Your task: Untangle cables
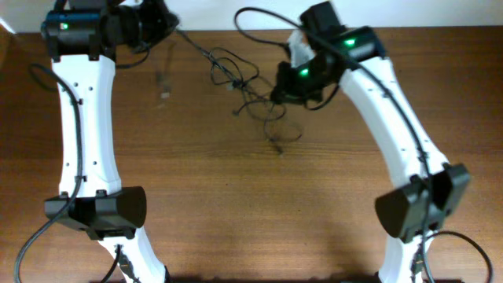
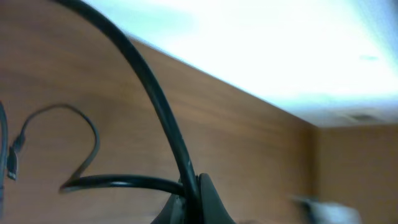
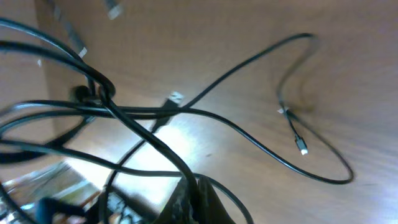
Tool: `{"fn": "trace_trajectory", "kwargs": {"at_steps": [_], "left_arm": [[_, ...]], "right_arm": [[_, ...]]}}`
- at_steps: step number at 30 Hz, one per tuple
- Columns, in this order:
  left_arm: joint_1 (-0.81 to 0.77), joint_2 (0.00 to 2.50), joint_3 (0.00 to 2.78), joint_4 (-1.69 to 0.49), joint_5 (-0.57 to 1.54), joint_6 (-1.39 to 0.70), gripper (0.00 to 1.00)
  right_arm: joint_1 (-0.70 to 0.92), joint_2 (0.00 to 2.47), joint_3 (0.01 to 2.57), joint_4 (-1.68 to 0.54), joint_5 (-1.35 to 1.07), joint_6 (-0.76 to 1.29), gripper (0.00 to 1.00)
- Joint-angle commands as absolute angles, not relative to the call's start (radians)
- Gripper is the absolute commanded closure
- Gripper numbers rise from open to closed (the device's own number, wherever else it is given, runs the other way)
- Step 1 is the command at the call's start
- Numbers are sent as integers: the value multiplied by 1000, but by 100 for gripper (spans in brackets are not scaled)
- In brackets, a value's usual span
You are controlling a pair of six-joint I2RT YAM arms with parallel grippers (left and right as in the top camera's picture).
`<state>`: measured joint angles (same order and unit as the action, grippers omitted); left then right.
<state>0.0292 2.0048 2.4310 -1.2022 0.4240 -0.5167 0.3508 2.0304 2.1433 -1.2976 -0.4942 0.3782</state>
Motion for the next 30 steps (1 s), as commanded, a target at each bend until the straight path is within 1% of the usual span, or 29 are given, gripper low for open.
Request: {"fn": "trace_trajectory", "kwargs": {"at_steps": [1, 3, 6, 9, 10, 12, 13, 14, 15, 16, 17, 18, 21, 24, 26, 28, 30], "left_arm": [[78, 2004, 2436, -1245, 144, -398, 100], [78, 2004, 2436, -1289, 65, -332, 100], [78, 2004, 2436, -1341, -33, -315, 100], [76, 2004, 2436, -1371, -40, -315, 100], [72, 2004, 2436, -1376, -16, -297, 100], [65, 2004, 2436, -1370, 117, -212, 100], [59, 2004, 2436, -1362, 230, -156, 100], [46, 2004, 2436, -1350, 421, -77, 100], [35, 2004, 2436, -1344, 531, -43, 100], [17, 2004, 2436, -1341, 684, -3, 100], [2, 2004, 2436, -1343, 748, 17, 100], [-25, 2004, 2436, -1356, 791, 45, 100], [-169, 2025, 2436, -1469, 785, 186, 100], [-264, 2074, 2436, -1541, 763, 219, 100], [-295, 2107, 2436, -1534, 779, 218, 100], [-295, 2120, 2436, -1490, 896, 209, 100], [-273, 2120, 2436, -1417, 961, 133, 100]], "right_arm": [[270, 1837, 2147, -1350, -316, 284, 96], [201, 1739, 2147, -1382, -302, 261, 96], [73, 1620, 2147, -1426, -315, 261, 96], [-75, 1553, 2147, -1442, -535, 189, 96], [-101, 1551, 2147, -1453, -579, 173, 96], [-113, 1556, 2147, -1472, -594, 159, 96], [-110, 1562, 2147, -1482, -595, 153, 96], [-99, 1572, 2147, -1489, -595, 152, 96], [-94, 1577, 2147, -1489, -595, 145, 96], [-90, 1585, 2147, -1489, -591, 142, 96], [-91, 1591, 2147, -1489, -591, 135, 96], [-91, 1599, 2147, -1489, -589, 131, 96], [-91, 1631, 2147, -1493, -587, 126, 96], [-91, 1657, 2147, -1517, -587, 109, 96], [-84, 1678, 2147, -1543, -587, 108, 96], [-45, 1706, 2147, -1560, -587, 107, 96], [18, 1734, 2147, -1564, -585, 107, 95]]}}
